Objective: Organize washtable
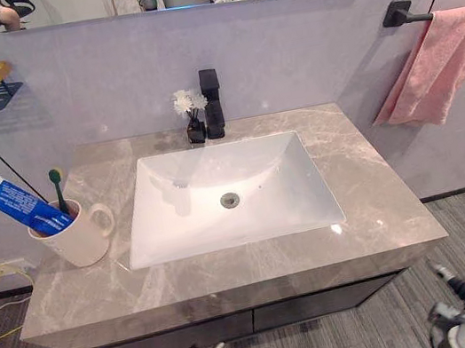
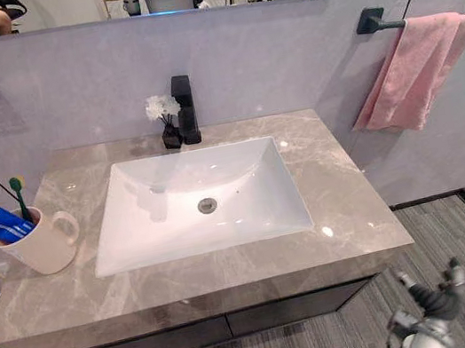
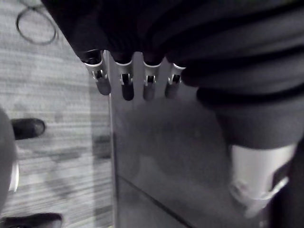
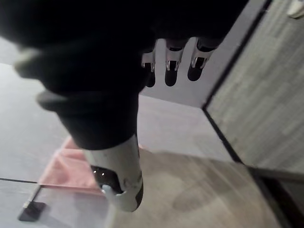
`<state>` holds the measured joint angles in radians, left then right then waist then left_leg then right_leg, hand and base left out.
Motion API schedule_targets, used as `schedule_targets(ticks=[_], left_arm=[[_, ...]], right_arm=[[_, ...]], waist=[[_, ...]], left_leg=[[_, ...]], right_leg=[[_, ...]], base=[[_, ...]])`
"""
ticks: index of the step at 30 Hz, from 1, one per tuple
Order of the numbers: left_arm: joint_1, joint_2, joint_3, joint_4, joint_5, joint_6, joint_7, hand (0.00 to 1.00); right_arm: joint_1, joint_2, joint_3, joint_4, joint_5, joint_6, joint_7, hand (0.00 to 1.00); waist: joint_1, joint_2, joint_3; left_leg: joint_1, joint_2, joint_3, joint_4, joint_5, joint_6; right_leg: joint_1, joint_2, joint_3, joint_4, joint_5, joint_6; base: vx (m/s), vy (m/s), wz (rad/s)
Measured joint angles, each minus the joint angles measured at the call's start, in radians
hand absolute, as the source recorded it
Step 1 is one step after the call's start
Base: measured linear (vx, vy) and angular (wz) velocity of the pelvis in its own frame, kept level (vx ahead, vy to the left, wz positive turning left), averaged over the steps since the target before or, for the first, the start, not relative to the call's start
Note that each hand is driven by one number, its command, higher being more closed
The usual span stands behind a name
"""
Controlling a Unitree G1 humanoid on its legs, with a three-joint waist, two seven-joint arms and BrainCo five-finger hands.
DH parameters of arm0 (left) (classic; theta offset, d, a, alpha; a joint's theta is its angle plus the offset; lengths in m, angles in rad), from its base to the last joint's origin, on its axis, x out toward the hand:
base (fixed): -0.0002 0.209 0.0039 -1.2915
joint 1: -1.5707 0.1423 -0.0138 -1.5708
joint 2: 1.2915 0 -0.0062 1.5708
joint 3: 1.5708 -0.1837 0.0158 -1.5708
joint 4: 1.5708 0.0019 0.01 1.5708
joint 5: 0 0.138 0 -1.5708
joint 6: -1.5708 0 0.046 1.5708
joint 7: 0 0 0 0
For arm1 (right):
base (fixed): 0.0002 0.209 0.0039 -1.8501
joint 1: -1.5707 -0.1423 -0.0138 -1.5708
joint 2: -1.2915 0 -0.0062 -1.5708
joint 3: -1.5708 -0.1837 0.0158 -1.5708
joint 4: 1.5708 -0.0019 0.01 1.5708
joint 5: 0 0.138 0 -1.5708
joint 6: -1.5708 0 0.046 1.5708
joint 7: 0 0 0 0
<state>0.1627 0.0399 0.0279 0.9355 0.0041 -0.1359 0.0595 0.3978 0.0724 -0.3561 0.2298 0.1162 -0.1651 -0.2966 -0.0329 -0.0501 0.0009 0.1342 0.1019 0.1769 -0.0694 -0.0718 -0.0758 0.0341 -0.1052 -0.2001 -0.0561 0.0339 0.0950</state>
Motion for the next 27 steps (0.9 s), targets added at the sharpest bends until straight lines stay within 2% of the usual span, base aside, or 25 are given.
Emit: schedule_targets(ticks=[4,9,18,24,27], left_arm=[[-0.030,-0.006,-0.036,0.025,-0.003,0.001,0.001,0.00],[-0.054,-0.007,-0.037,0.078,-0.011,0.000,0.006,0.00],[-0.070,0.007,-0.038,0.115,-0.010,-0.003,0.006,0.00],[-0.074,0.028,-0.036,0.119,-0.010,-0.002,0.007,0.00],[-0.076,0.040,-0.035,0.121,-0.011,-0.001,0.007,0.00]], right_arm=[[0.002,-0.001,0.011,0.260,0.010,0.020,0.070,0.00],[0.002,-0.001,-0.008,0.503,0.035,0.047,0.144,0.00],[-0.081,-0.030,-0.006,0.659,0.052,0.058,0.173,0.00],[-0.141,-0.046,0.015,0.698,0.071,0.057,0.193,0.00],[-0.171,-0.053,0.024,0.700,0.071,0.057,0.201,0.00]], waist=[[0.019,0.006,0.004],[0.018,0.015,0.010],[0.021,0.015,0.029],[0.021,0.012,0.047],[0.021,0.012,0.078]], left_leg=[[0.002,0.000,-0.004,-0.001,0.000,0.000],[0.004,-0.005,-0.038,-0.001,0.000,0.000],[0.003,-0.017,-0.078,0.003,0.000,0.000],[-0.001,-0.021,-0.103,0.009,0.000,0.001],[-0.006,-0.025,-0.125,0.015,0.000,0.001]], right_leg=[[0.013,-0.001,-0.017,-0.001,-0.004,0.003],[0.038,-0.005,-0.046,-0.017,-0.005,0.004],[0.067,-0.003,-0.080,-0.037,-0.003,0.006],[0.074,-0.003,-0.101,-0.042,-0.003,0.006],[0.083,-0.006,-0.122,-0.042,-0.004,0.008]], base=[[0.02,0.006,0.12],[0.02,0.004,0.16],[-0.03,0.001,0.13],[-0.01,0.001,0.11],[-0.03,0.002,0.19]])
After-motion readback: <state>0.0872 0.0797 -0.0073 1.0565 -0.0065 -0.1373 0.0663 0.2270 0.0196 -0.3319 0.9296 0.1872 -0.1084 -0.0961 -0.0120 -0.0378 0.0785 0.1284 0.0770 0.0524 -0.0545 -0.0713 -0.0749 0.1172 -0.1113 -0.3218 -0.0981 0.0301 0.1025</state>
